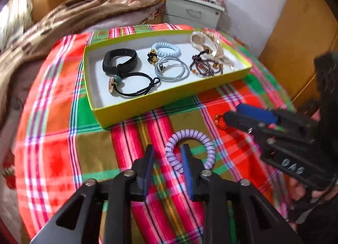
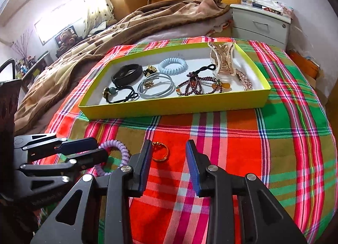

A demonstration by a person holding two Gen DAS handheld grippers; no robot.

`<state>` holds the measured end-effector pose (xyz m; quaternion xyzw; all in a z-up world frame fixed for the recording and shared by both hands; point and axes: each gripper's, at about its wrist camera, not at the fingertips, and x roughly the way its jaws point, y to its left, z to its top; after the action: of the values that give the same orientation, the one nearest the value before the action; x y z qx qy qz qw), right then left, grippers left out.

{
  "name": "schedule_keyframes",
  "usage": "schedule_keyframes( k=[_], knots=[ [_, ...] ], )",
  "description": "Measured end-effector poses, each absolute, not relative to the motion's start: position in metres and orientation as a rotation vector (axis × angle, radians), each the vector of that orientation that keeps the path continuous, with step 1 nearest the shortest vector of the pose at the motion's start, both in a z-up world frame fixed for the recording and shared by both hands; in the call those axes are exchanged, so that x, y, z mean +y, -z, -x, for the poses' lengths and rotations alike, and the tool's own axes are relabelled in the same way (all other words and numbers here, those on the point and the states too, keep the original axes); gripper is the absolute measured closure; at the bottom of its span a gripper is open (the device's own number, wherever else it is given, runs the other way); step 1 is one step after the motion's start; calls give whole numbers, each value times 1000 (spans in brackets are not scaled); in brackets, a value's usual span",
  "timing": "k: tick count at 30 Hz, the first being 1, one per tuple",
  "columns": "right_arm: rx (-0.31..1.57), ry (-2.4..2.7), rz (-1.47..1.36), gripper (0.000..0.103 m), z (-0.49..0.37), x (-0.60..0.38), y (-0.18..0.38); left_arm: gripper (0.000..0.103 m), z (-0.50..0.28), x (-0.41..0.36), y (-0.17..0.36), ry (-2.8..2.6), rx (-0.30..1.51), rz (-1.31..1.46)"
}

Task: Organize jewelry
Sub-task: 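Grasp the gold ring with the right tool while the left tool holds the lilac coil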

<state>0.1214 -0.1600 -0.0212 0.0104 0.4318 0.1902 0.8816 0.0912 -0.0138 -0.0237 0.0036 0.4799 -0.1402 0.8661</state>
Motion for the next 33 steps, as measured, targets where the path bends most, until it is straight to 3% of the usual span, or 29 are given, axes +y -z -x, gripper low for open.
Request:
schedule_keyframes(
  k=[7, 10, 33],
  knots=[
    [900, -392, 11, 69, -120, -156, 22, 73, -92, -25, 26, 247, 964, -144],
    [898, -390, 14, 69, -119, -155, 21, 91, -93, -20, 25, 250, 959, -126],
    [906, -402, 164, 69, -122, -127, 31, 92, -87, 26, 4, 230, 914, 77]
  ],
)
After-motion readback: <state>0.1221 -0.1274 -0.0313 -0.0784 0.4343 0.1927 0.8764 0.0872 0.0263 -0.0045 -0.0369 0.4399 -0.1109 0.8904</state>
